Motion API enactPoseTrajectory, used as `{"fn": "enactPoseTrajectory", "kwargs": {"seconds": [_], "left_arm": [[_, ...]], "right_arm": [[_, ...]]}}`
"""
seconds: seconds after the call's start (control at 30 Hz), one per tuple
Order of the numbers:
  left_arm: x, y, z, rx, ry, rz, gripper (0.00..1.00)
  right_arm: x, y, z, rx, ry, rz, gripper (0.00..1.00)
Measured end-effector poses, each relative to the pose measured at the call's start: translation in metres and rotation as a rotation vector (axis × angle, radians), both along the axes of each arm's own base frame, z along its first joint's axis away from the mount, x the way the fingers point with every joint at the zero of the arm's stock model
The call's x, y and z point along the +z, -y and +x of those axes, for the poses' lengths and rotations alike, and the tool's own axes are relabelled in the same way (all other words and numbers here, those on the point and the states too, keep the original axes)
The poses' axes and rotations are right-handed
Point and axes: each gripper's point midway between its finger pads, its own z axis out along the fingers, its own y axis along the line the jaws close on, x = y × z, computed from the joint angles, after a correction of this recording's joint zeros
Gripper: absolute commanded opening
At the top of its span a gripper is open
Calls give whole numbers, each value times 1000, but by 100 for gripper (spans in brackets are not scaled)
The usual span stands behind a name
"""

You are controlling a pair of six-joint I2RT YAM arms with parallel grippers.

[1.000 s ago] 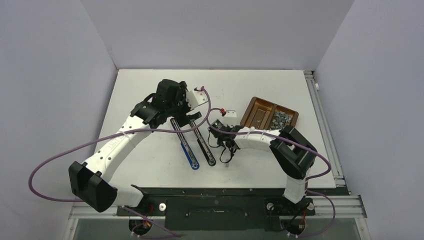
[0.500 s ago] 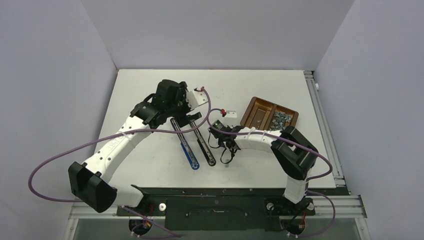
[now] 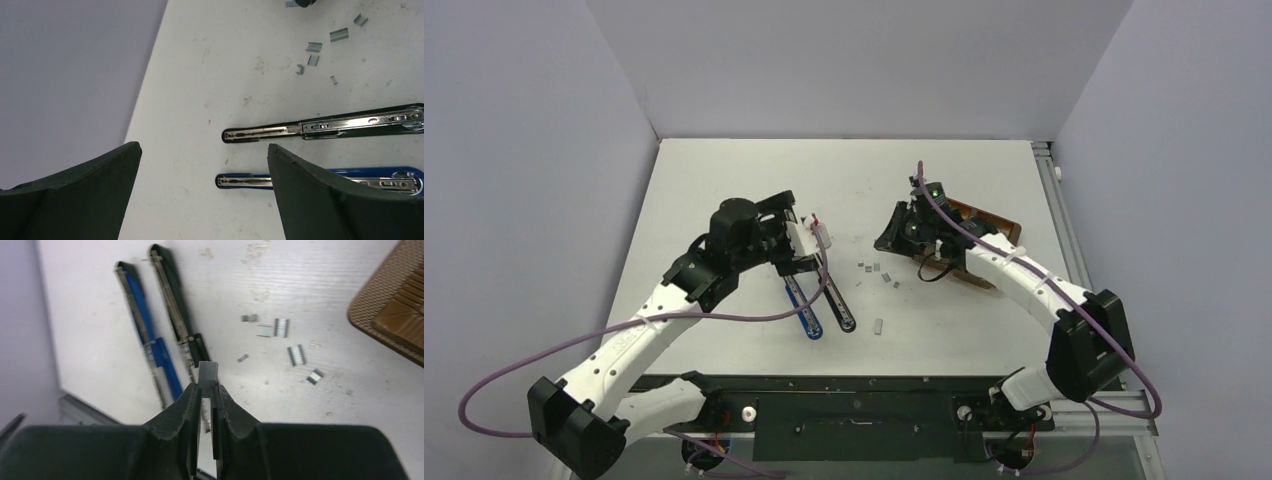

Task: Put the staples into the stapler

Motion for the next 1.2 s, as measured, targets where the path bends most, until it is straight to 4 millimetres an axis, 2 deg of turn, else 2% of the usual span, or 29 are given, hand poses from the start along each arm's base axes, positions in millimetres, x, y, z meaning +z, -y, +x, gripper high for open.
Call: {"fn": "enactPoseTrajectory", "kwargs": {"seconds": [0.07, 0.3, 0.47, 0.67, 0.7, 0.8, 0.93, 1.2], "left_arm": [[9, 7, -6, -74, 91, -1, 96], [34, 47, -31, -356, 474, 37, 96], [45, 59, -34, -438, 670, 67, 96], [66, 67, -40, -483, 815, 76, 100], [69, 69, -41, -490, 836, 73, 95], [79, 74, -47, -515, 892, 69, 89], [82, 78, -52, -549, 939, 83, 80], [69, 86, -48, -594, 962, 148, 62]], "right_arm": [[26, -4, -4, 57, 3, 112, 9], [99, -25, -23, 251, -6, 471, 10], [134, -42, -36, 351, -16, 666, 11], [156, -47, -52, 407, -59, 802, 12], [159, -48, -53, 412, -64, 817, 13], [165, -50, -58, 430, -75, 853, 13], [166, -52, -63, 439, -97, 886, 13], [171, -56, -70, 461, -113, 910, 13]]}}
